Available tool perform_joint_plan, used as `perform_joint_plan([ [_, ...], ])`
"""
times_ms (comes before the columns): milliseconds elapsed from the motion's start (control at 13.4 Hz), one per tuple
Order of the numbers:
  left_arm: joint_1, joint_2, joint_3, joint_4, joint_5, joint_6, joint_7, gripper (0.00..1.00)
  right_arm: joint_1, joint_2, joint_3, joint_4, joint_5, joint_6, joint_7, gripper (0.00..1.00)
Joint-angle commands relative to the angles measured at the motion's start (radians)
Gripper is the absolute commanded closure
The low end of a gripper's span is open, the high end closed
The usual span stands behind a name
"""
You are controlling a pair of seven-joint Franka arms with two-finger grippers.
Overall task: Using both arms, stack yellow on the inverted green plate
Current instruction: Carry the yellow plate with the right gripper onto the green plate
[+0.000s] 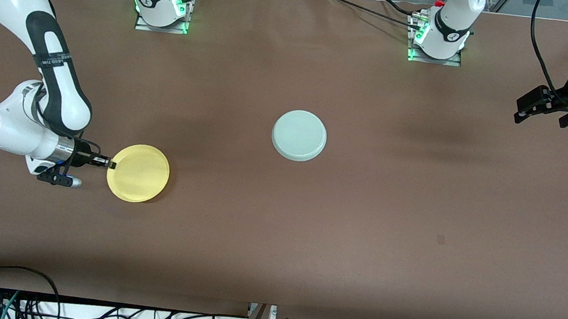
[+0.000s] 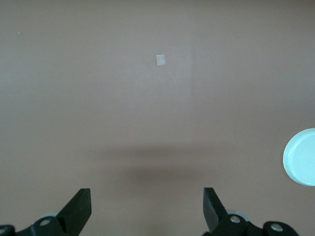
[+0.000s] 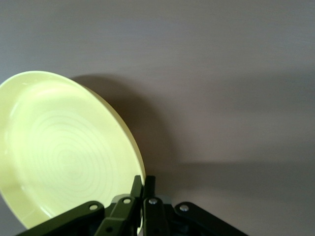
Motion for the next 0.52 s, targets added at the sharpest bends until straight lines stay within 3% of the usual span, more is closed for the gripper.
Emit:
perform_joint_plan([
  [0, 0.002, -0.005, -0.004, 0.010, -0.020, -0.014, 0.014, 0.00, -0.007, -0.055, 0.084, -0.009, 0.018, -0.053, 0.003, 1.00],
  [298, 0.000, -0.005, -0.005, 0.011, -0.020, -0.015, 0.013, 0.00, 0.025, -0.060, 0.257, -0.009, 0.013, -0.071, 0.252, 1.00],
  [446, -0.001, -0.005, -0.005, 0.011, -0.020, -0.015, 0.013, 0.00, 0.142, -0.054, 0.257, -0.009, 0.015, 0.002, 0.390, 1.00],
])
